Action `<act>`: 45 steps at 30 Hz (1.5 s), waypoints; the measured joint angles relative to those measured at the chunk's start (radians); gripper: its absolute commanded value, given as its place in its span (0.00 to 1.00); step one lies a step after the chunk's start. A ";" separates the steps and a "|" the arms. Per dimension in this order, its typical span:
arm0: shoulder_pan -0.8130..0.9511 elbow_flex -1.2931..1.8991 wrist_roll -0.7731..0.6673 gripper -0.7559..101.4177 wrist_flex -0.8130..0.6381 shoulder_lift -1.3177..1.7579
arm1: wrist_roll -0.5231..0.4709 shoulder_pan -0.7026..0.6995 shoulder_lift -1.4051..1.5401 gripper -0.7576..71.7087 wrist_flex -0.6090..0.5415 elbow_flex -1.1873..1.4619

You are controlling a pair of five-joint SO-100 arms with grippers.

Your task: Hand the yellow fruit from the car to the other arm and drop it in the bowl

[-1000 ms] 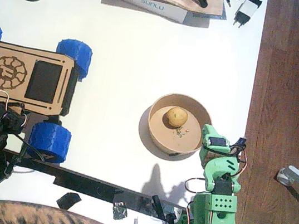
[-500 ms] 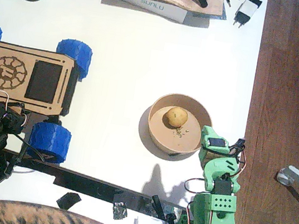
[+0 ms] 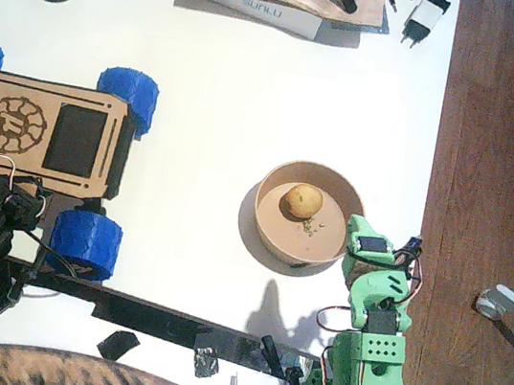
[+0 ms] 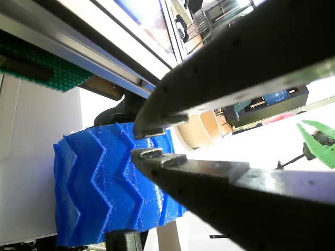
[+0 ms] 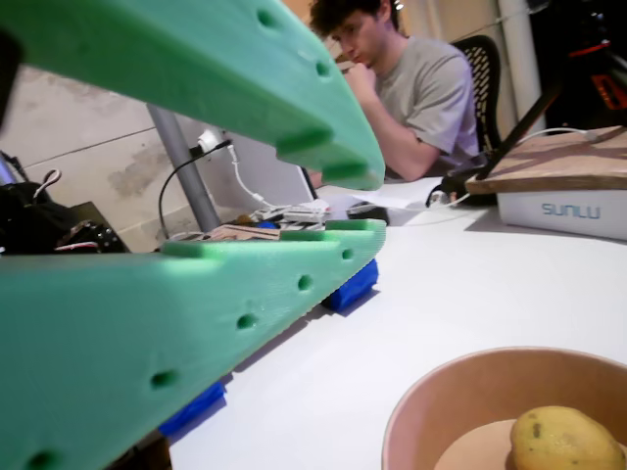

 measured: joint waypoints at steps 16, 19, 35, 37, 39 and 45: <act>0.000 0.000 0.000 0.01 0.002 0.002 | -0.006 0.000 0.003 0.01 0.000 0.034; 0.000 0.000 0.000 0.01 0.002 0.002 | -0.006 0.000 0.000 0.01 0.000 0.035; 0.000 0.000 0.000 0.01 0.002 0.002 | -0.003 0.000 0.000 0.01 0.041 0.058; 0.000 0.000 0.000 0.01 0.002 0.002 | -0.002 0.000 0.000 0.01 0.055 0.058; 0.000 0.000 0.000 0.01 0.002 0.002 | -0.002 -0.002 0.000 0.01 0.067 0.058; 0.000 0.000 0.000 0.01 0.002 0.002 | -0.002 -0.011 0.000 0.01 0.086 0.058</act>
